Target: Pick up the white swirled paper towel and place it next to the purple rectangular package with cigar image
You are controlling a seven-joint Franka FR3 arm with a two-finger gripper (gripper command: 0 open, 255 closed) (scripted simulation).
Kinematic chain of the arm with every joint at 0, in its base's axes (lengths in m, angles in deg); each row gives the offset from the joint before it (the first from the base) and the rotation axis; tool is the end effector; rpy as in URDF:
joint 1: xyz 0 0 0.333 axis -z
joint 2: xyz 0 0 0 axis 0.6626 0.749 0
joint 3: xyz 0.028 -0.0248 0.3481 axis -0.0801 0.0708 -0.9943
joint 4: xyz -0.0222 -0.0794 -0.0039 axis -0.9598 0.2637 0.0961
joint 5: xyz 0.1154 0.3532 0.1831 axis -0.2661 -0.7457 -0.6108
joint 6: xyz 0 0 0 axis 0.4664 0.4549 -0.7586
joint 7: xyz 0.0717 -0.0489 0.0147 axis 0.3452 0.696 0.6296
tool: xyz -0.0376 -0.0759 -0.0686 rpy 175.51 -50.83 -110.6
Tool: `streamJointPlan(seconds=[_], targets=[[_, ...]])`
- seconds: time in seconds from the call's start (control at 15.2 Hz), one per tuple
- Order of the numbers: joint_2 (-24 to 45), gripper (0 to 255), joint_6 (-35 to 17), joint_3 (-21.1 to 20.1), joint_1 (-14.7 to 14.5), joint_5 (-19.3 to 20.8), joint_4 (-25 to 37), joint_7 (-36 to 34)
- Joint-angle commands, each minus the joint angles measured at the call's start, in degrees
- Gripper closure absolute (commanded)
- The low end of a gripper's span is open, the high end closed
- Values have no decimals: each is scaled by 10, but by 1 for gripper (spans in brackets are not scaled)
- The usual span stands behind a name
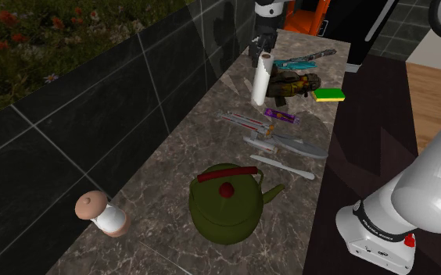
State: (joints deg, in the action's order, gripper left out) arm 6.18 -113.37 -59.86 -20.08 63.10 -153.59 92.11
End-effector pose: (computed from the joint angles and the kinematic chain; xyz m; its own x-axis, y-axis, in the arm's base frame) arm 0.5858 -0.2715 0.4752 0.9887 -0.1442 -0.0402 -0.1462 -0.9878 -0.0532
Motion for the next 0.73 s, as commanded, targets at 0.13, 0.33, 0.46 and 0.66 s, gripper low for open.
streamJointPlan(seconds=[0.13,0.33,0.46,0.66], targets=[[6,255,-29,0,0,-1,-22,2],[12,255,-49,0,0,-2,-37,3],[13,255,-49,0,0,-2,-36,3],[13,255,-49,0,0,-2,-36,3]])
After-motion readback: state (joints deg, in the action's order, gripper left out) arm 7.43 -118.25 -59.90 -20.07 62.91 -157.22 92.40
